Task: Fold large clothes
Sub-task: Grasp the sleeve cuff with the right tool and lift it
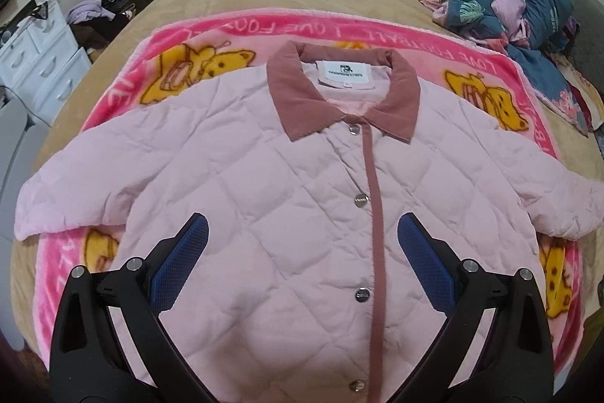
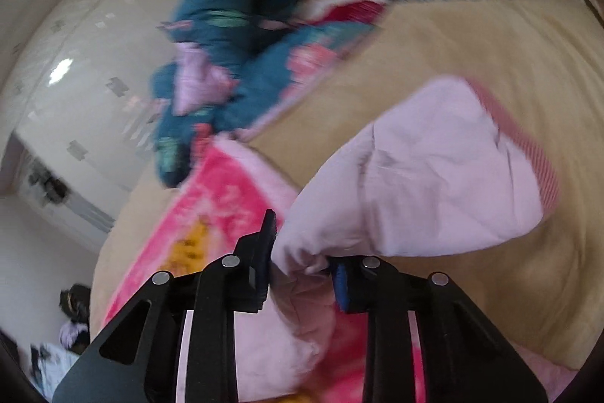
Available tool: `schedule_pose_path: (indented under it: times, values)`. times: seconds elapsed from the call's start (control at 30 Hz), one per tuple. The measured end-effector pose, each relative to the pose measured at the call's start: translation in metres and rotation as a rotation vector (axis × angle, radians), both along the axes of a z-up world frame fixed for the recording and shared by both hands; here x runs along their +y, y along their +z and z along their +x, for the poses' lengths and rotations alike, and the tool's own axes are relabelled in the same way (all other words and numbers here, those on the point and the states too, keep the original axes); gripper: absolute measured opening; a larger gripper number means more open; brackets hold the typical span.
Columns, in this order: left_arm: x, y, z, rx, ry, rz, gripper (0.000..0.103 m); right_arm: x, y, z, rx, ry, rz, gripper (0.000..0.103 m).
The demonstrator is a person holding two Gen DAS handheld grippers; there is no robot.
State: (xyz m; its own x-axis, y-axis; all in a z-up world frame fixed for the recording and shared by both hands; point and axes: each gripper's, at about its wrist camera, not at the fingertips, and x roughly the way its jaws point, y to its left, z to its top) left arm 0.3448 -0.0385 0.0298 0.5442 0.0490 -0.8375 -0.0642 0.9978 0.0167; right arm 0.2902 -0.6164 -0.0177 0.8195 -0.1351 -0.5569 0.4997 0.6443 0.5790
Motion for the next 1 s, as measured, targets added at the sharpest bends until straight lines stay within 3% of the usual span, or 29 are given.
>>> schedule_pose_path:
  times: [0.2,0.43,0.63,1.0]
  values:
    - [0.017,0.016,0.003,-0.046,0.029,-0.005,0.094,0.063,0.059,0.020,-0.115,0.177,-0.118,0.020]
    - [0.042,0.020,-0.002,-0.067,0.061,-0.052,0.094,0.135,0.102,0.034,-0.209,0.337,-0.207,0.020]
    - [0.076,0.022,-0.008,-0.110,0.123,-0.129,0.094,0.180,0.123,0.043,-0.251,0.436,-0.245,0.020]
    - [0.113,0.013,-0.016,-0.154,0.199,-0.179,0.094,0.264,0.140,0.054,-0.281,0.564,-0.293,0.020]
